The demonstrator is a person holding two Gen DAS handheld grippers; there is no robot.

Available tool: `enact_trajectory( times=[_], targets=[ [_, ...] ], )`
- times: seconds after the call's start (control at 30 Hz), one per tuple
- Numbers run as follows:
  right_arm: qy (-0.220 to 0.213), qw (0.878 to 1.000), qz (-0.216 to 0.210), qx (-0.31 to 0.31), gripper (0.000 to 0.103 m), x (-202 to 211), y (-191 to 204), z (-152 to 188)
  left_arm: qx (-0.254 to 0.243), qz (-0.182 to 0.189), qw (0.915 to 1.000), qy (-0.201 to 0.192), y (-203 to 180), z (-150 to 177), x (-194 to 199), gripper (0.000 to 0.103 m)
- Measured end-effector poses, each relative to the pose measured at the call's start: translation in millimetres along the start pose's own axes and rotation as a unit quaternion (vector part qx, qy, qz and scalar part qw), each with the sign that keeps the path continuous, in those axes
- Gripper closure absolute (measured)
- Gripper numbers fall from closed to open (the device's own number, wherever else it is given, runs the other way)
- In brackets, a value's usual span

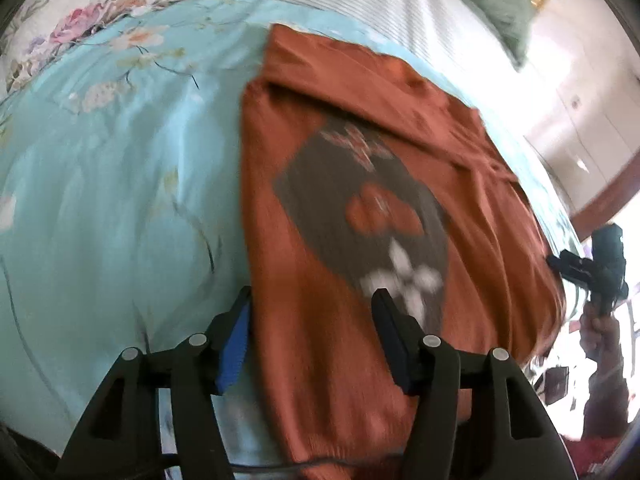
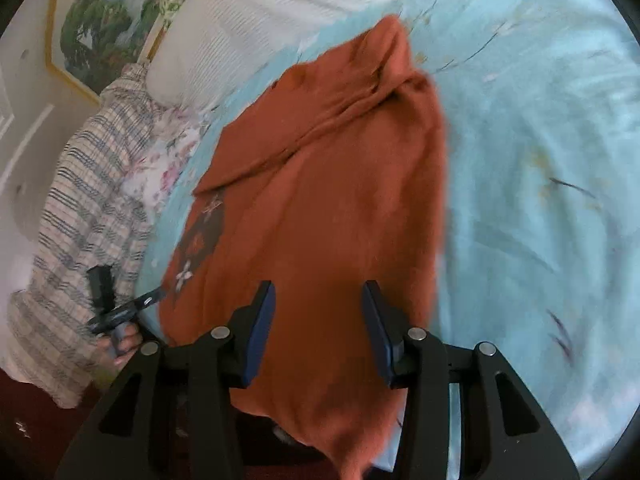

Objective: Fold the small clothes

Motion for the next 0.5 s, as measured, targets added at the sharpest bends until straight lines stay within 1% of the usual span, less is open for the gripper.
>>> enact_trajectory(
  times=[0.07, 0.13, 0.17, 0.23, 0.3, 0.37, 0.43, 0.5],
  targets=[
    [-0.019, 0.999, 0.019, -0.021, 0.057, 12, -14, -3, -0.014, -0.001, 0.9999, -0.004, -3, 18, 10, 0.043],
    [-0.028, 0.997, 0.052, -0.045, 0.057, 15, -27, -10, -0.011, -0.004, 0.9999, -0.006, -1, 27, 17, 0.043],
    [-0.03, 0.997, 0.058, -0.051, 0.057, 15, -31, -11, -0.003, -0.004, 1.0, -0.008, 2, 31, 20, 0.043],
    [-0.03, 0.997, 0.05, -0.054, 0.057, 13, -31, -9, 0.01, -0.009, 0.9999, -0.01, 6, 36, 26, 0.043],
    [-0.019, 0.998, 0.033, -0.048, 0.057, 7, -25, -5, 0.022, -0.017, 0.9994, -0.019, 12, 37, 34, 0.043],
    [-0.002, 0.999, -0.01, -0.037, 0.057, 4, -16, 5, 0.036, -0.016, 0.9989, -0.026, 17, 39, 40, 0.043],
    [0.014, 0.998, -0.047, -0.026, 0.057, 0, -6, 16, 0.04, -0.012, 0.9989, -0.019, 19, 43, 40, 0.042],
    [0.03, 0.996, -0.08, -0.01, 0.055, -3, 3, 29, 0.034, -0.004, 0.9994, -0.01, 15, 47, 36, 0.041]
  ],
)
Point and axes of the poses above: each gripper's, at about its wrist camera, not at the fingertips, and x roughly against the way its jaws point, y to its left, z to its underside, the point moved 2 cm from there along -x, roughly the way its jaws point
